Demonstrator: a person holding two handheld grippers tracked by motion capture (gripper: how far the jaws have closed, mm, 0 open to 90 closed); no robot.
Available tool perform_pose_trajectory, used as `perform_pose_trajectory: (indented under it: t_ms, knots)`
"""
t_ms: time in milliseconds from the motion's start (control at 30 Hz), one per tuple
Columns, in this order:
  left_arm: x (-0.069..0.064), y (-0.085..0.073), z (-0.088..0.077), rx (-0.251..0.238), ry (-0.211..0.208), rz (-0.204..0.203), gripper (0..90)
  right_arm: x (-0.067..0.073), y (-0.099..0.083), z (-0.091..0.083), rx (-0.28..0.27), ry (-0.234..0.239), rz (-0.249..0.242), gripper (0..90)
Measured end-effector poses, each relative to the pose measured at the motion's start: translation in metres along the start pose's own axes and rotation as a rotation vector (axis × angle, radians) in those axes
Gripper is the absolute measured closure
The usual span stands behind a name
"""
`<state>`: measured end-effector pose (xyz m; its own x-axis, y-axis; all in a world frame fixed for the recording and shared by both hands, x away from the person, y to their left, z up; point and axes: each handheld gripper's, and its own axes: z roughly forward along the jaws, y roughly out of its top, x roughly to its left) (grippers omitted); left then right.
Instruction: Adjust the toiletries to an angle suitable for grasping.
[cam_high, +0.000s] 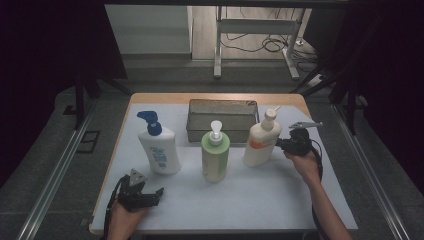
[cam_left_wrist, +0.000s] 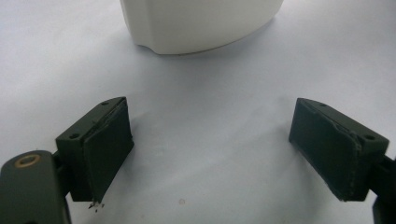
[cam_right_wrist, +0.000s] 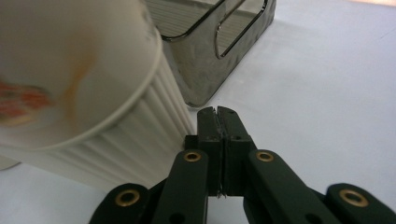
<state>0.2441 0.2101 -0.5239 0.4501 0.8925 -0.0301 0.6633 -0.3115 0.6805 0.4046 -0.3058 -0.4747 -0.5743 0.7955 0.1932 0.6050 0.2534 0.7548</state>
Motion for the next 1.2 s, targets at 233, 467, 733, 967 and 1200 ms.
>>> perform_pose_trajectory:
  t_ms: [233,467,733,967,1200]
  knots:
    - [0.000,0.000,0.000,0.000,0.000,0.000,12.7,-0.004,0.001,0.008,0.021,0.017,-0.003,89.2]
    - [0.000,0.000,0.000,0.000,0.000,0.000,12.7,-0.005,-0.001,0.007,0.029,0.026,-0.015,89.4]
    - [0.000,0.000,0.000,0.000,0.000,-0.001,12.7,-0.003,-0.007,0.004,0.032,0.036,-0.013,89.5]
    - [0.000,0.000,0.000,0.000,0.000,0.000,12.7,-0.003,-0.001,0.008,0.033,0.029,-0.019,88.7]
    - [0.000,0.000,0.000,0.000,0.000,-0.001,12.7,-0.004,0.003,0.016,0.041,0.021,-0.033,89.3]
